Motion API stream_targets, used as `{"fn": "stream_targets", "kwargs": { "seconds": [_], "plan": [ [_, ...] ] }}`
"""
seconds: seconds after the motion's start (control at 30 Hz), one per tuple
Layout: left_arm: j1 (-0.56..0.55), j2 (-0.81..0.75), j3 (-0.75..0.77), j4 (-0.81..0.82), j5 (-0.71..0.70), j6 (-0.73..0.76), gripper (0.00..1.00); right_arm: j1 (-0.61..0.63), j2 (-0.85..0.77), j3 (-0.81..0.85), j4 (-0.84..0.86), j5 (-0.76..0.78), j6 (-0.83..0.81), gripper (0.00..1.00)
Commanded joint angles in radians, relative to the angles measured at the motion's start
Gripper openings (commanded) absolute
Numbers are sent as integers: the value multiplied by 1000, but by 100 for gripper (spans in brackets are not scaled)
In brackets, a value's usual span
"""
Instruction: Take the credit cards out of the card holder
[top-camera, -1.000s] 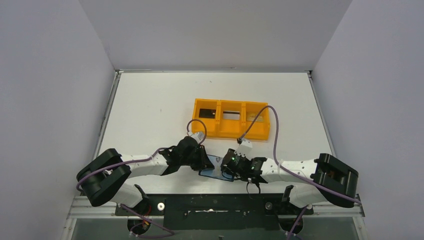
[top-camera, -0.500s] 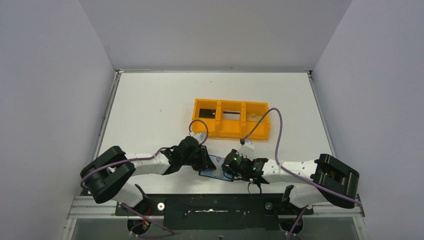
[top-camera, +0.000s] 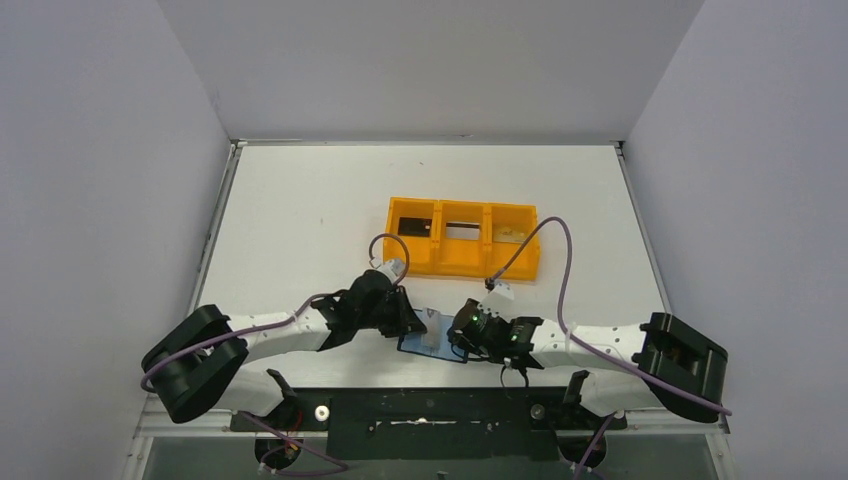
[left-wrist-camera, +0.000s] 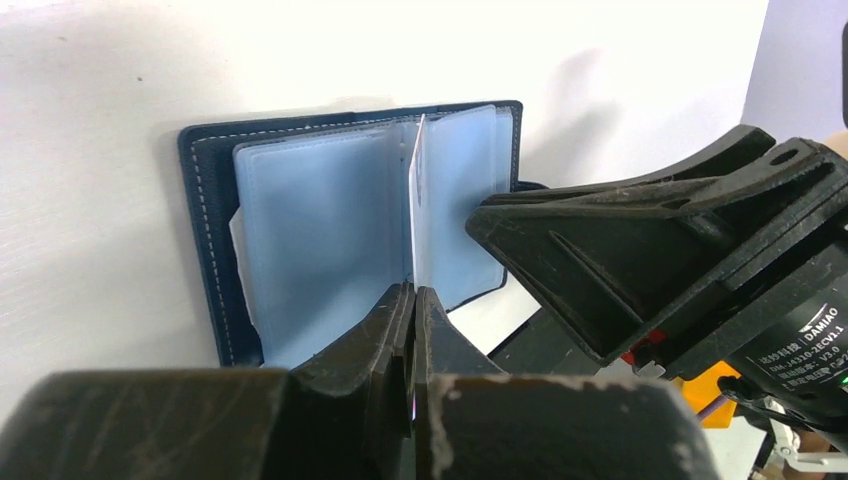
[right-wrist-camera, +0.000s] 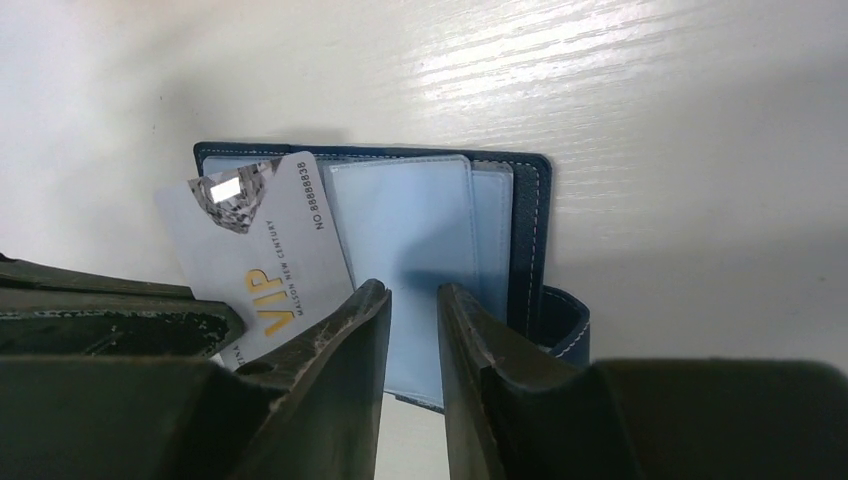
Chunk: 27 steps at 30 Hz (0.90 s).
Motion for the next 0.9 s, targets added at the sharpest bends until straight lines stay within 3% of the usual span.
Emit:
{"fn": "stream_targets", "kwargs": {
  "seconds": [0.0, 0.33, 0.7, 0.87],
  "plan": [
    [14, -39, 9, -41, -33, 36, 0, -8, -47, 0, -49, 48, -44, 28],
    [19, -139, 23, -142, -115, 50, 0, -8, -119, 46, 85, 2, -178, 33],
    [54, -242, -5, -196, -147, 44, 0, -19, 99, 140, 203, -131, -284, 24],
    [66, -297, -17, -231, -186, 38, 0, -28, 173, 191, 31, -101, -240, 19]
  ]
}}
